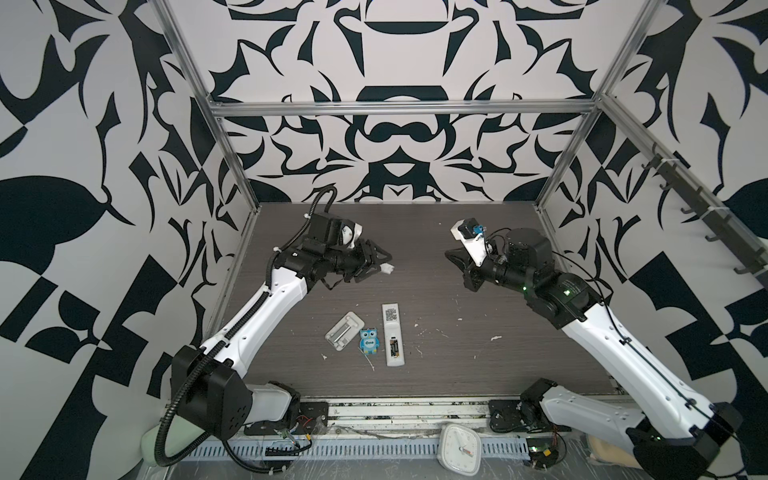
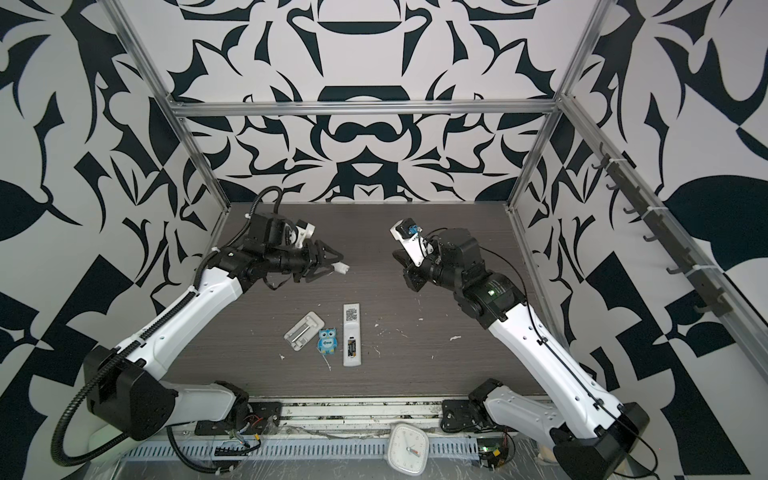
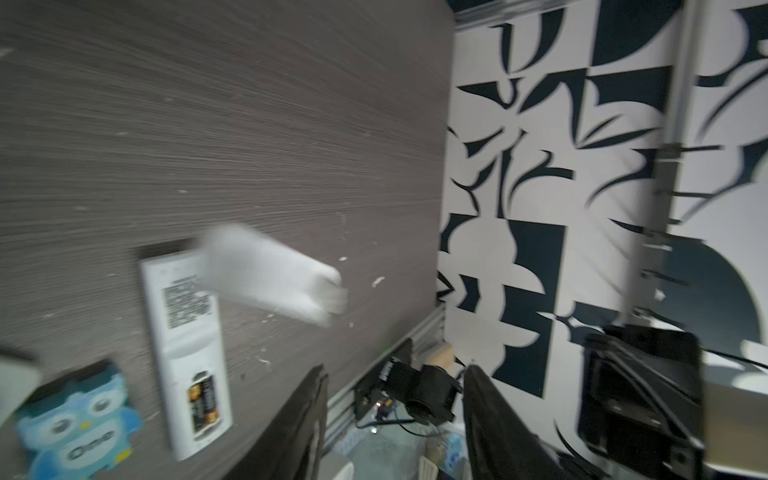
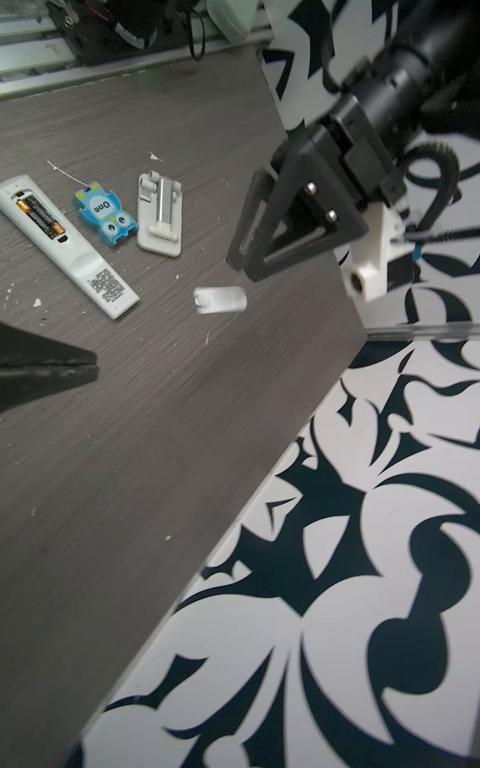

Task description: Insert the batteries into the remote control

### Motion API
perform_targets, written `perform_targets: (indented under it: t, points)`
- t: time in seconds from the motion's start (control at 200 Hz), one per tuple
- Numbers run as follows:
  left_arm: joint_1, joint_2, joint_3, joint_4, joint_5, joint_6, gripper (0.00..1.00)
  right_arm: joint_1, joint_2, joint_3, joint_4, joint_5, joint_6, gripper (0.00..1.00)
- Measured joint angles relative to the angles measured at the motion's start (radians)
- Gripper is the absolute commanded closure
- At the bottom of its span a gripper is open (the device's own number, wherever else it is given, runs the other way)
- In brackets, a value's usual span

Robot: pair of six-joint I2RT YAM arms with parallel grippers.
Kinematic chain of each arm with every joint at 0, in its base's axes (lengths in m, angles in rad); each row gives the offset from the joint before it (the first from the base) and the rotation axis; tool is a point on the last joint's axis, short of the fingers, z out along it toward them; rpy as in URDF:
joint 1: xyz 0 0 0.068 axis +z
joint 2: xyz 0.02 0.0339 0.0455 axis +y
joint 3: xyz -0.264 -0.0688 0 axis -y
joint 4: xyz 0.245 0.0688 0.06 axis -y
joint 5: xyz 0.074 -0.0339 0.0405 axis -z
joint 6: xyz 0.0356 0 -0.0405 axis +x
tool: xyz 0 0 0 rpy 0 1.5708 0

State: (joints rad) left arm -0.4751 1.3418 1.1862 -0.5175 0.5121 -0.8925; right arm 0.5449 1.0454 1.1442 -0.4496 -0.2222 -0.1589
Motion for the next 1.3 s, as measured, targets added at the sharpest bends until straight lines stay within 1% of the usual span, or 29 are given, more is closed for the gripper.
perform_targets:
  t: [0.155, 0.29, 0.415, 0.53, 0.61, 0.7, 0.77, 0.83, 0.855, 0.925, 1.085, 1.175, 1.3]
  points:
    - [-0.124, 0.0, -0.08, -0.066, -0.176, -0.007, 0.45, 0.0, -0.009, -0.022, -0.075, 0.068, 0.028, 0.98]
    - [-0.209, 0.008, -0.13, -0.098, -0.277, -0.033, 0.47, 0.0, -0.009, -0.032, -0.109, 0.095, 0.052, 0.99]
    - [-0.23, 0.002, -0.166, -0.104, -0.336, -0.053, 0.48, 0.0, -0.008, -0.035, -0.132, 0.112, 0.07, 0.99]
    - [-0.213, -0.021, -0.177, -0.12, -0.377, -0.046, 0.48, 0.0, -0.008, -0.036, -0.138, 0.124, 0.087, 0.95]
    - [-0.164, -0.033, -0.155, -0.139, -0.406, -0.028, 0.48, 0.0, -0.008, -0.038, -0.138, 0.126, 0.105, 0.88]
    - [-0.075, -0.016, -0.097, -0.153, -0.432, -0.003, 0.48, 0.0, -0.006, -0.039, -0.137, 0.125, 0.124, 0.78]
    - [0.0, 0.032, -0.033, -0.153, -0.448, 0.028, 0.48, 0.0, -0.003, -0.039, -0.138, 0.123, 0.142, 0.68]
    - [0.061, 0.1, 0.034, -0.151, -0.456, 0.061, 0.47, 0.0, -0.001, -0.039, -0.139, 0.122, 0.147, 0.59]
    - [0.086, 0.135, 0.064, -0.15, -0.457, 0.079, 0.47, 0.0, 0.001, -0.038, -0.141, 0.122, 0.156, 0.56]
    - [0.151, 0.242, 0.157, -0.151, -0.459, 0.129, 0.47, 0.0, 0.008, -0.038, -0.151, 0.122, 0.158, 0.51]
    - [0.287, 0.529, 0.418, -0.171, -0.463, 0.247, 0.45, 0.0, 0.062, -0.019, -0.196, 0.119, 0.158, 0.46]
    - [0.34, 0.701, 0.597, -0.195, -0.465, 0.309, 0.44, -0.001, 0.116, 0.003, -0.214, 0.118, 0.159, 0.38]
    - [0.386, 0.92, 0.854, -0.276, -0.483, 0.395, 0.43, -0.002, 0.195, 0.05, -0.237, 0.119, 0.172, 0.35]
